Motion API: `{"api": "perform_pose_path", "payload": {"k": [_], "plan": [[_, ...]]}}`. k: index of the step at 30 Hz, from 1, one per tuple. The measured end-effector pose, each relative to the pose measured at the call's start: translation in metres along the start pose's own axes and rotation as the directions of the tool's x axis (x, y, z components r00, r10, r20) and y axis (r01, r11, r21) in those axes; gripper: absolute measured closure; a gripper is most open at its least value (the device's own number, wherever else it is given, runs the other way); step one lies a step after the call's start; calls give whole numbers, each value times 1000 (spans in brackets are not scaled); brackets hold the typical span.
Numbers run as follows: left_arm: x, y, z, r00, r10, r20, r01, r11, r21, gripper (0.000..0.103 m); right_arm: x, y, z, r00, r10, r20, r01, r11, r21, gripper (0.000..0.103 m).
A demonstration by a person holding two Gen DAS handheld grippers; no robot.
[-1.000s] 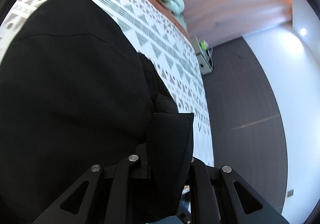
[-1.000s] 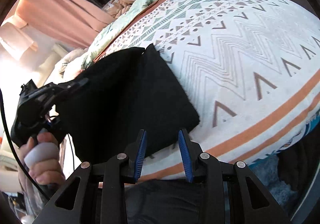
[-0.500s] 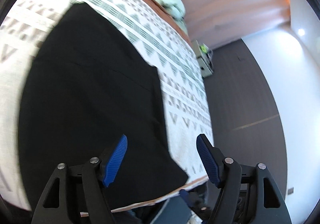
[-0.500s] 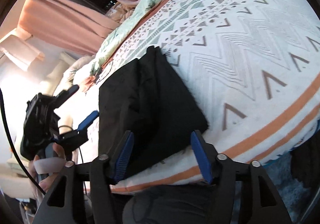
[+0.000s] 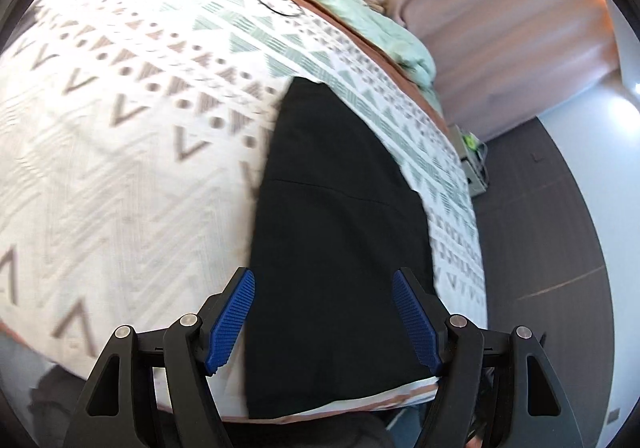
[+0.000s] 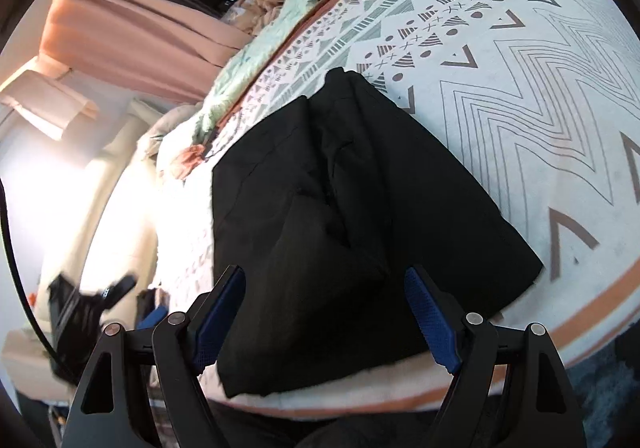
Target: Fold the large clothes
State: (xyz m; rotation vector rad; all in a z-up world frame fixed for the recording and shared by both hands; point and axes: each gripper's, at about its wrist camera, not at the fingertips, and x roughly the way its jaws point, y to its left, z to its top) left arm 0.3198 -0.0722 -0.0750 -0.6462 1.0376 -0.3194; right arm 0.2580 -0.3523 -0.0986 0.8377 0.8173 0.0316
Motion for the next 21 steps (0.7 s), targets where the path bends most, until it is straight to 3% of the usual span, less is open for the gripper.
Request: {"api": "perform_pose_path", "payload": {"k": [1,4,5,6,18,21], "plan": [[-4,5,1,1000,12,4,-12,1000,-7,30,3,3,2,1000,-8,8,8,1000,3,25],[-8,14,4,999,29,15,-29,999,-30,30,5,6,5,999,-43,21,43,999,0,59],[-7,15,6,999,30,15,-30,999,-31,30,5,5,6,999,-41,23,41,999,-2,75],[-6,16,6,999,33,14,-33,999,-30,30,4,5,6,999,-27,23,27,1000,-4,80],[21,17,-10,998,27,-63,-29,999,-23,31,-30,-22,6,996,-15,83,14,1000,15,88],[32,11,-15,995,31,-90,-32,999,-8,36,-36,-40,9,996,-20,91,15,999,51,88]]}}
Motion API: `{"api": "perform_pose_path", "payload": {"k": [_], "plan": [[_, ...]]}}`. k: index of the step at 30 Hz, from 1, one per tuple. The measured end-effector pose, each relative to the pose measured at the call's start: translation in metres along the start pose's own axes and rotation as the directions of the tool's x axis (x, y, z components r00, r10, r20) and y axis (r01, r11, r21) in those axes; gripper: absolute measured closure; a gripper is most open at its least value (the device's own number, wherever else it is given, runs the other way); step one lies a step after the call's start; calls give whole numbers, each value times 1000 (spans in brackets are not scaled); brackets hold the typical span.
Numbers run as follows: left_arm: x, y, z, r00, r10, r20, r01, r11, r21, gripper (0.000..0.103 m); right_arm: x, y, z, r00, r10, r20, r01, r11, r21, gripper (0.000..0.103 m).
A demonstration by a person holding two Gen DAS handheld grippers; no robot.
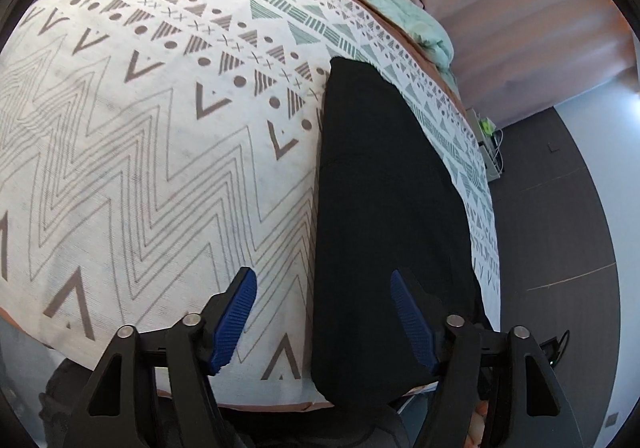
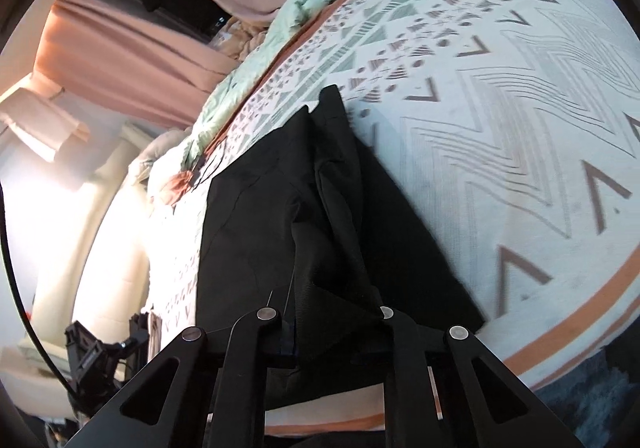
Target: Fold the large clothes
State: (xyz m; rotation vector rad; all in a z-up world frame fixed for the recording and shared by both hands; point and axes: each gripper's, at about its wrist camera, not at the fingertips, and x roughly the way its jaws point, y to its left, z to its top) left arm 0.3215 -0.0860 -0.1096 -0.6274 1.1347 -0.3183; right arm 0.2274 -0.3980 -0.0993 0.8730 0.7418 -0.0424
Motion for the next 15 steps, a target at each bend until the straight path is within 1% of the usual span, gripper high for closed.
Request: {"api": "perform_pose_path", "payload": {"k": [2,3,4,5,7,9,11,12,14,15], "plan": [[9,-7,-4,1000,2,-24,-2,1000,22,37,0,-8,1,1000,3,-7,-3,1000,15,88],[16,-12,-6,999,4,-39,-2,999,36,41,1,-11,1,1000,7,-12,-7,1000,21,88],[21,-15,-8,999,4,-52,-2,999,47,46,2,-14,1,1000,13,-19,-12,1000,27,88],[27,-19,-11,998,5,-70,-1,998,58,48,4,-17,0,1000,16,-23,-16,999,31,88],[38,-23,-15,995,14,-102,-7,997,71,63,5,-22,-3,999,19,-28,-18,999,39,88],[45,-25,-20,993,9,-122,0,997,72,65,4,-28,-4,1000,21,-21,-20,998,53,89],[48,-28,-23,993,3,-121,7,997,81,66,2,-33,-4,1000,16,-10,-15,998,65,89],[50,-31,-24,992,6,-123,6,996,92,69,2,-35,-5,1000,16,-11,-15,998,67,89],[52,-35,-26,992,24,-121,-11,994,106,70,5,-38,-5,999,26,-43,-23,998,64,88],[53,-37,-27,992,27,-121,-13,994,111,70,6,-40,-4,998,30,-56,-26,997,71,85]]}}
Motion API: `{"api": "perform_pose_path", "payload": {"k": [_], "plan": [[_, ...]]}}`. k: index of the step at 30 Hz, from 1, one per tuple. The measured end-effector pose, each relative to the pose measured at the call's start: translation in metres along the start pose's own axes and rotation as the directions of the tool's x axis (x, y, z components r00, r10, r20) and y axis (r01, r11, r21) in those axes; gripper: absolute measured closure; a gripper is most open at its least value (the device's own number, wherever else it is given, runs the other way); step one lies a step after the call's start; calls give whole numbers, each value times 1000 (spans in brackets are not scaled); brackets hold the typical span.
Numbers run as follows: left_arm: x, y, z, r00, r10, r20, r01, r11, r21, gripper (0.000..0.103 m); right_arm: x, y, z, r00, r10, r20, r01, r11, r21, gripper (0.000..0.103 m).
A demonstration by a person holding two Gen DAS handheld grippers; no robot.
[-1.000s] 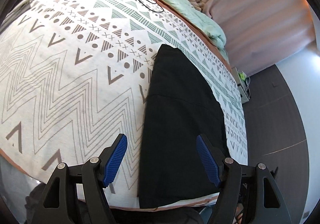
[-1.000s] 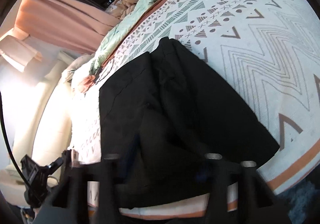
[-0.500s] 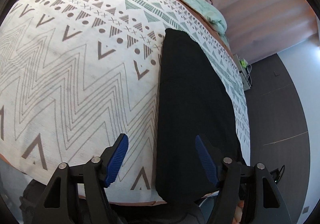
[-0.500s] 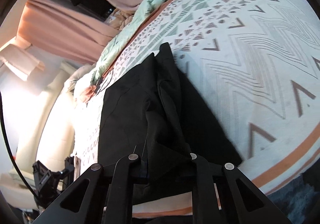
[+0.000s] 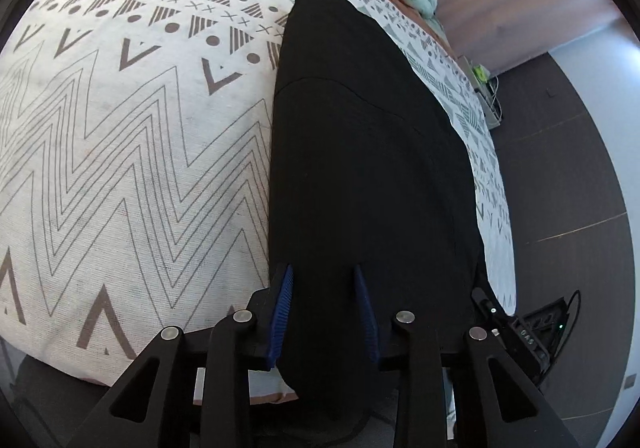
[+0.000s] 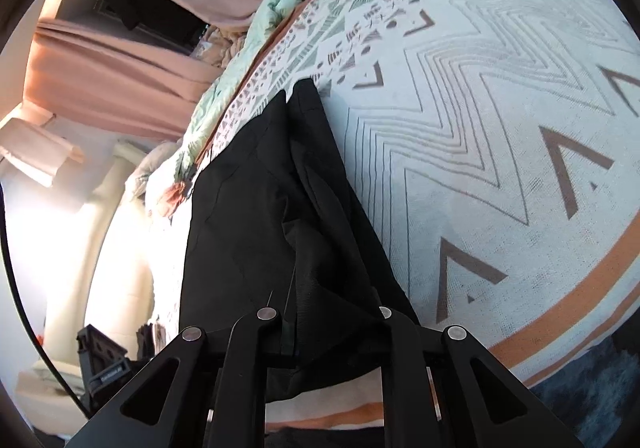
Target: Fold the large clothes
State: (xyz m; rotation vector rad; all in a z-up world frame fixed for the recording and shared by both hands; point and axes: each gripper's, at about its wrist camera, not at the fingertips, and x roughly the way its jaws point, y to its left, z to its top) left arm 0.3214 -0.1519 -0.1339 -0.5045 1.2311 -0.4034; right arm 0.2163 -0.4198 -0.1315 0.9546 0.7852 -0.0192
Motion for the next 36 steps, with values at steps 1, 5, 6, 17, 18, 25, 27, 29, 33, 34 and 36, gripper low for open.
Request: {"api": "perform_pose_path", "payload": {"k": [1,5,6,17,18,25,27,29,33,34,36], "plan": [[1,-1,0,1000,4,0,-4,1000,4,70,0,-2,1,1000,1,-6,-1,1000,9,84],[5,-3,0,1000,10,4,-10,1000,6,70,-15,-6,3,999,-47,14,47,999,-4,49],[6,-3,-1,1000,12,4,-12,1000,6,70,-17,-6,3,998,-58,10,59,998,-18,45],[8,-9,-7,998,61,27,-62,996,57,69,12,-10,0,997,-32,-75,30,999,-29,51],[10,-10,-7,998,65,22,-66,995,68,69,12,-8,0,997,-29,-72,26,999,-38,63],[2,-3,-5,997,69,20,-70,994,82,79,5,2,-13,998,0,-62,-4,998,-58,82],[-2,2,-3,997,68,19,-70,995,70,79,4,3,-19,997,8,-72,-11,999,-47,82],[-6,9,-2,998,68,18,-69,996,54,79,4,6,-25,996,22,-90,-26,999,-44,82],[-15,18,-1,997,79,20,-80,996,49,80,0,17,-41,989,34,-144,-45,996,-75,82],[-16,20,-1,997,80,19,-80,996,48,80,-1,18,-45,987,38,-156,-51,996,-79,82],[-18,23,0,997,72,11,-72,996,42,79,-2,19,-50,984,42,-175,-57,995,-81,82]]}}
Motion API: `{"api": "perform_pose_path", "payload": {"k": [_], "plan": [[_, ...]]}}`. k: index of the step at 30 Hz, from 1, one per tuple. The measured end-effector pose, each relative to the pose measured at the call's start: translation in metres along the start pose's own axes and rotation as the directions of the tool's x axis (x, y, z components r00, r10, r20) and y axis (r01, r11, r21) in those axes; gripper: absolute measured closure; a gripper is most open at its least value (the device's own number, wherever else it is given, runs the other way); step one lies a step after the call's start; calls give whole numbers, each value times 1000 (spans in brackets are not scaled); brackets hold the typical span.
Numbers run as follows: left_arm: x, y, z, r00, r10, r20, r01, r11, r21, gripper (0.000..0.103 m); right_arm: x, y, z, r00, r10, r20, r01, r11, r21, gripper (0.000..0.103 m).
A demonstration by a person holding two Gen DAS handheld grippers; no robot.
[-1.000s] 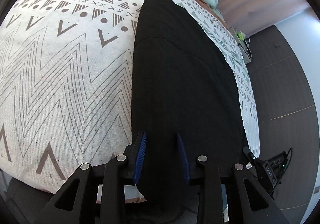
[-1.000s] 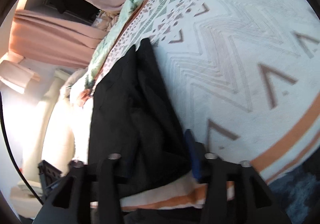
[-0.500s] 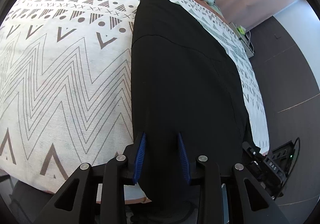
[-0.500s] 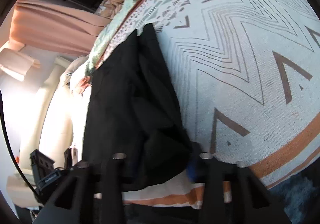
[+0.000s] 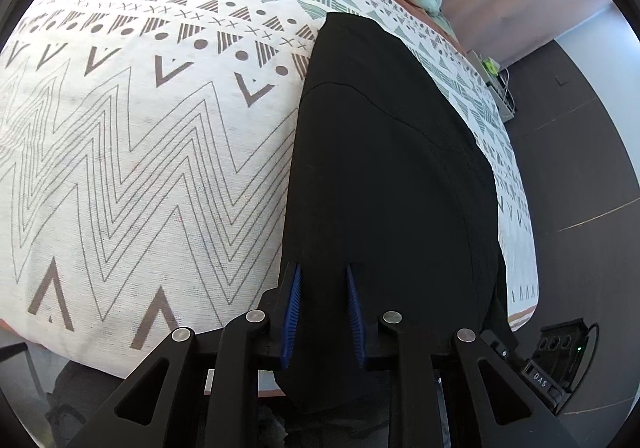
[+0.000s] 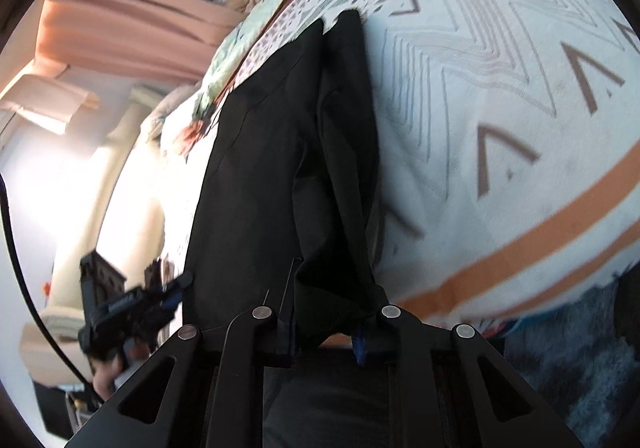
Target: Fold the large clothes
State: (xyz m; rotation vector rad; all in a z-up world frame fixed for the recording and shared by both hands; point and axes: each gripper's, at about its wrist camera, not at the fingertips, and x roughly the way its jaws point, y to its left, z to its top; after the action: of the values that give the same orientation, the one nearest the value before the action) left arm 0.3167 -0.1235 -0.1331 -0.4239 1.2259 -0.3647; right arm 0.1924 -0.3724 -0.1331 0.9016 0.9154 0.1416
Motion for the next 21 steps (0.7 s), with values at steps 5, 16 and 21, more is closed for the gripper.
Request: {"api": "perform_pose_path", "payload": {"k": [5,16,21], "plan": [[-1,3,3,1000,-10,-15,10,1000,-22,78,-5,-3,6,1000,-28,-8,28,1000,5,67],[10,3,35,1000,-14,-10,14,1000,-19,77,-24,-17,56,997,-51,62,51,999,0,33],[21,2,52,1000,-3,-13,3,1000,-19,71,-6,-19,84,999,-41,21,41,999,-15,33]]}}
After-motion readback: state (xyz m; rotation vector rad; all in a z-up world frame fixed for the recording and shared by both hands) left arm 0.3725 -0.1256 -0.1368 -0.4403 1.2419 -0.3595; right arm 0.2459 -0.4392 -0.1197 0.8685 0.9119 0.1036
